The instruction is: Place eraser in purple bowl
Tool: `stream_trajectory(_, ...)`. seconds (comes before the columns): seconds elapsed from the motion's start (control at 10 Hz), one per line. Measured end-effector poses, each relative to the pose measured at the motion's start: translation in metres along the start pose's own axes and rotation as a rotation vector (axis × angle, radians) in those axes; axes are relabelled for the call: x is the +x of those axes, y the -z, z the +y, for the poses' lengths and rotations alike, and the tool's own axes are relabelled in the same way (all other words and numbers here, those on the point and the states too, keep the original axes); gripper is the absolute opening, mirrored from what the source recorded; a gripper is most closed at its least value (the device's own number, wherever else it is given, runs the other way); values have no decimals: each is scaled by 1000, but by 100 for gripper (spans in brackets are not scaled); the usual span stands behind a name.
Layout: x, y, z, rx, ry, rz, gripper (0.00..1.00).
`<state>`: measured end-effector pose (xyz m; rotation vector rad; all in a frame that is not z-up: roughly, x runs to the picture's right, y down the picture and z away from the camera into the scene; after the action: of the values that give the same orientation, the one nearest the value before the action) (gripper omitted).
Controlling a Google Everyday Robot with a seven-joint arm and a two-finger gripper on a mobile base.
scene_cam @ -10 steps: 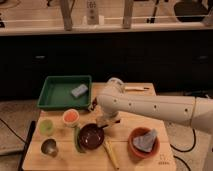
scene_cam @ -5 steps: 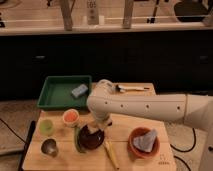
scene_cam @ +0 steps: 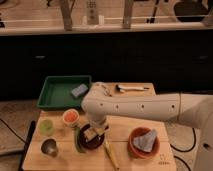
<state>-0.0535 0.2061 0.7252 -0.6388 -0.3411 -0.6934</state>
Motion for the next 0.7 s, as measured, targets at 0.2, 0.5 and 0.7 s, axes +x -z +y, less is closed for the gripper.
stream_trajectory(0.2,-7,-2,1,-14,35,-13,0)
stream_trajectory(0.5,-19,-6,0,-37,93,-33,0)
stream_trajectory(0.7,-24,-6,-4,-41,121,-40,0)
